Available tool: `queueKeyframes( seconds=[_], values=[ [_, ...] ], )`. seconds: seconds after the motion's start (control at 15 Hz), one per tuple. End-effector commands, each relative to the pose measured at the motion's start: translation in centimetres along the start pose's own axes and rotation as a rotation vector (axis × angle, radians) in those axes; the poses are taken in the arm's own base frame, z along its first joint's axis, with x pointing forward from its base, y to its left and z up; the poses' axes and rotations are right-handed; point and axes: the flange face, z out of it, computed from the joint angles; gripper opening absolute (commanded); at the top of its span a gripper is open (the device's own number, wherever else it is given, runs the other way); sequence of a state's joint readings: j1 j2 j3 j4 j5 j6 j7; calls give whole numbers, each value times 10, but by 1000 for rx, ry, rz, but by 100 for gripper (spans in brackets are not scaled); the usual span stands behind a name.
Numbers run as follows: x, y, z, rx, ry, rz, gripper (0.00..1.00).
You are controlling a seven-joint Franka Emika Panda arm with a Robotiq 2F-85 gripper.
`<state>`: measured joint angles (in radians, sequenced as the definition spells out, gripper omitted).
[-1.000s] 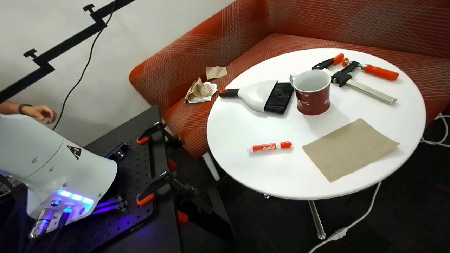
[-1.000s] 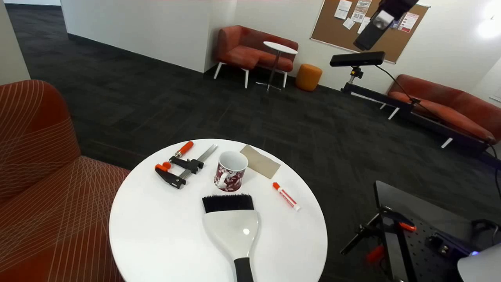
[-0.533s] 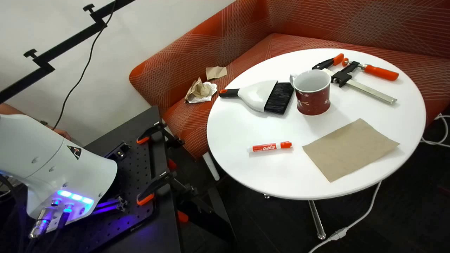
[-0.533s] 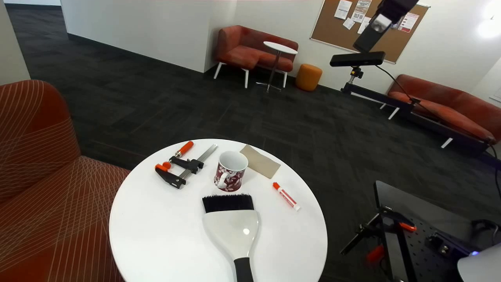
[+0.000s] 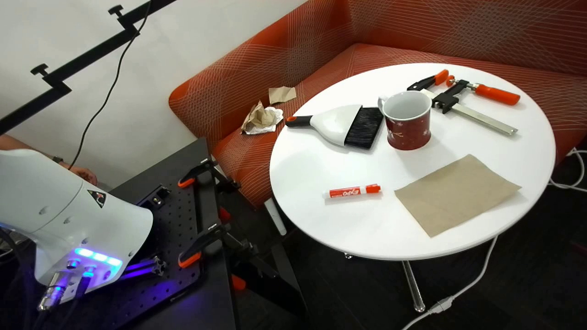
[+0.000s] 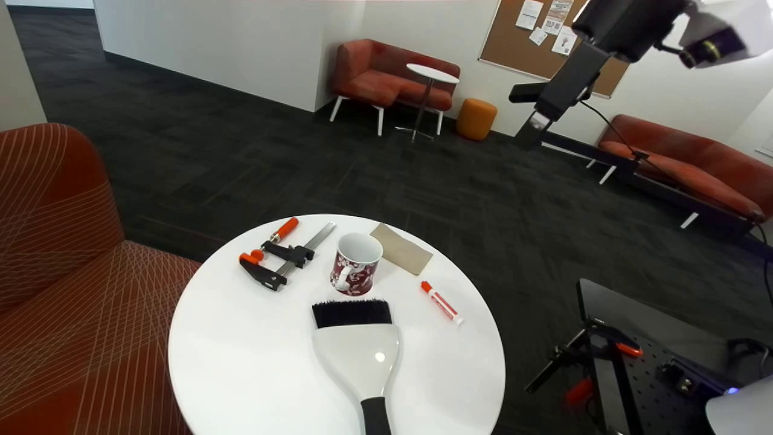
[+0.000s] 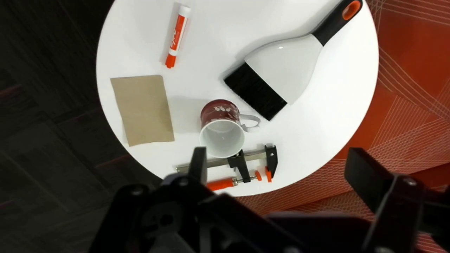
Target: Take the marker and place it in the cup
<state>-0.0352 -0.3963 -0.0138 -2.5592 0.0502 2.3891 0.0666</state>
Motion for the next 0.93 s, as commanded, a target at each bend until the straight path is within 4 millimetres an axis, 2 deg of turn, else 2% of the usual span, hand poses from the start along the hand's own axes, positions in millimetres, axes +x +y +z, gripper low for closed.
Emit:
queueKeyframes(
  seconds=[0.0, 0.2, 0.53, 0.6, 0.67, 0.87],
  values=[
    [-10, 25, 36, -42, 14, 59, 100],
    [-20, 44, 68, -67, 13, 95, 100],
    [-36, 60, 115, -94, -16, 192, 100],
    [-38, 61, 120, -97, -34, 211, 100],
    [-36, 59, 112, -83, -34, 175, 100],
    [-37, 59, 117, -84, -47, 179, 100]
  ],
)
